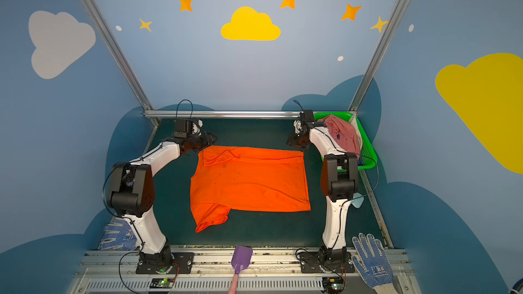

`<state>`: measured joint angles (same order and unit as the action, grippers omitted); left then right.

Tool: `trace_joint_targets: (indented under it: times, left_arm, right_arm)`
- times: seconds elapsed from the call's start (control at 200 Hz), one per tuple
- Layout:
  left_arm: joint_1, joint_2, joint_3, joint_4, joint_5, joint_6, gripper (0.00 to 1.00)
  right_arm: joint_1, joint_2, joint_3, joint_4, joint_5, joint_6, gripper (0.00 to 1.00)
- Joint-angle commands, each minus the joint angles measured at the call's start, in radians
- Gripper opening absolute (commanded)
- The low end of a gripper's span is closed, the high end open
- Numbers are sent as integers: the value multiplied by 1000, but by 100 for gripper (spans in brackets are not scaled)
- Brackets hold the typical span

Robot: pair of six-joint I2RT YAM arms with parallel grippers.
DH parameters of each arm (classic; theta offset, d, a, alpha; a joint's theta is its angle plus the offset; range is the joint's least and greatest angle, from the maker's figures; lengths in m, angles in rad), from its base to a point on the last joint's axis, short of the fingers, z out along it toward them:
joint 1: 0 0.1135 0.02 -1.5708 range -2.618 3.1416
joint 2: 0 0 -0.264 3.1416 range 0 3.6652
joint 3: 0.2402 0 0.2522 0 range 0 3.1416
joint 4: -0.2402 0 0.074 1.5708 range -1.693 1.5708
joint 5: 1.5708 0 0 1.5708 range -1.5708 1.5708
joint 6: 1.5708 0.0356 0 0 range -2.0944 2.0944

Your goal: Fold and stack the t-shirts

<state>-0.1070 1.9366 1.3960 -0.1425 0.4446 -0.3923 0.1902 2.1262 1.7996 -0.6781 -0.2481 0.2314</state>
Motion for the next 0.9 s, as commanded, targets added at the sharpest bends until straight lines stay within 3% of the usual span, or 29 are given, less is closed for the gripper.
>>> trace_joint_targets:
  times: [0.0,0.115,0.285,0.451,0.891]
  left_arm:
    - [-15,108,83,-90,44,17,54]
    - [-31,228,213,-136,73,13,53]
    - [-60,328,347,-253,81,45,51]
    - [-80,304,309,-266,68,51,43]
    - [-105,194,171,-281,76,25,39]
  right_arm:
    - [17,69,20,-51,-20,6,34]
    - [24,85,4,-44,-16,12,26]
    - [28,70,-47,-37,-16,11,24]
    - [29,42,-99,-23,-18,12,24]
    - [36,-6,-175,-3,-34,39,24]
